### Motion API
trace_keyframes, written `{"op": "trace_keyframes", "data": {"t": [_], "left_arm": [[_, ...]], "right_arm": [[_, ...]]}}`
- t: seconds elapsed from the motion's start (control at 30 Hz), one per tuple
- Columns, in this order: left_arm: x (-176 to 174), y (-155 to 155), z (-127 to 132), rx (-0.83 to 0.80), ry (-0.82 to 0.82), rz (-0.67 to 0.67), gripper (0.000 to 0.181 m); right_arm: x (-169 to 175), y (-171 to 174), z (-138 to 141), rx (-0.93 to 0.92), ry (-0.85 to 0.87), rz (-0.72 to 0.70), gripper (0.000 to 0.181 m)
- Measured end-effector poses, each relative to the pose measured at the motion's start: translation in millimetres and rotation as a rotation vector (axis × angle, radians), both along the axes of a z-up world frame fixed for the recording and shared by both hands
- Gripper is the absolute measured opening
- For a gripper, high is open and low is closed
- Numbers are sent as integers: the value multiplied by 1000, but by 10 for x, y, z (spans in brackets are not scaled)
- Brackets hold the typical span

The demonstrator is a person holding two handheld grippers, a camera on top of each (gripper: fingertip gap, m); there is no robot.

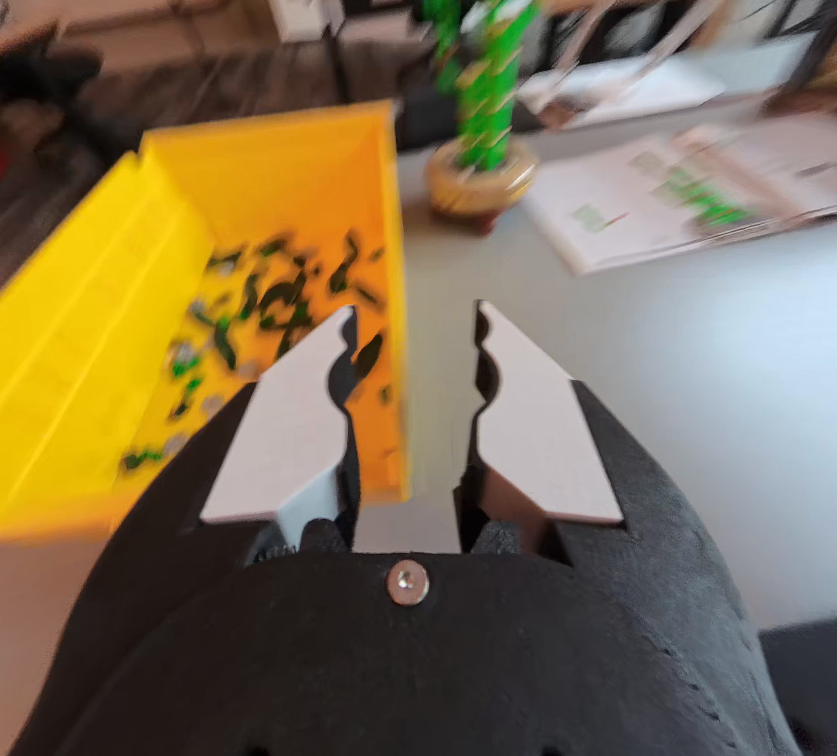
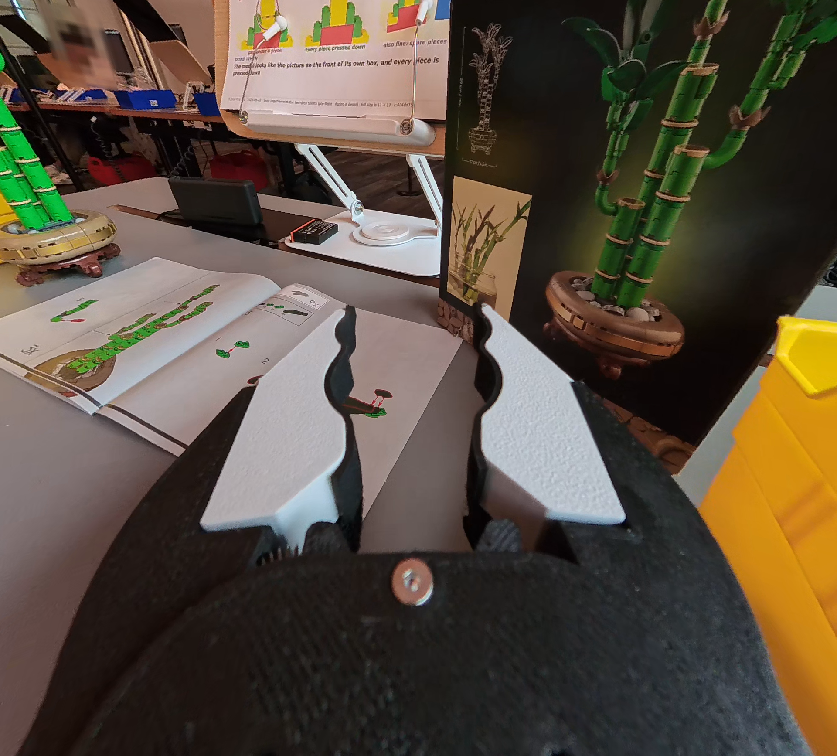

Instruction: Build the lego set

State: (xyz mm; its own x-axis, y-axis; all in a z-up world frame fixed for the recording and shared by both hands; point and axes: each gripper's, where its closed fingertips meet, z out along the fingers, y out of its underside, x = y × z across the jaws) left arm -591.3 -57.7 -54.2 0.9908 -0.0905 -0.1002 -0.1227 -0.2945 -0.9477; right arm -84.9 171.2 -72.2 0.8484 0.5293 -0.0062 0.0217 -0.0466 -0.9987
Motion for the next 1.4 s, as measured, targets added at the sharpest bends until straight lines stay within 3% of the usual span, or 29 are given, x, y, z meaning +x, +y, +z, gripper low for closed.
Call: {"op": "trace_keyframes", "data": {"t": [0.1,0.2,0.33,0.47,0.6,0.83,1.3,1.4], "left_arm": [[399,9,353,66,173,-61,69],[1205,223,466,55,248,-265,78],[2631,569,105,-74,182,-681,89],[3408,969,-368,-179,276,-848,83],[3658,1370,-583,-197,310,-847,69],[3636,1499,-1013,-255,431,-887,69],[3635,1451,-1103,-315,261,-980,14],[3591,1437,-1102,-316,257,-968,15]], "right_arm": [[-36,1,-27,-16,-15,20,50],[-82,-6,-88,-51,-49,51,44],[-61,-4,-246,-146,-119,58,42],[-111,-103,-424,-272,-152,130,42],[-145,-116,-455,-289,-163,147,42],[-187,-119,-517,-338,-166,184,43],[-122,-96,-548,-400,-111,192,45],[-84,-109,-592,-435,-126,195,46]]}}
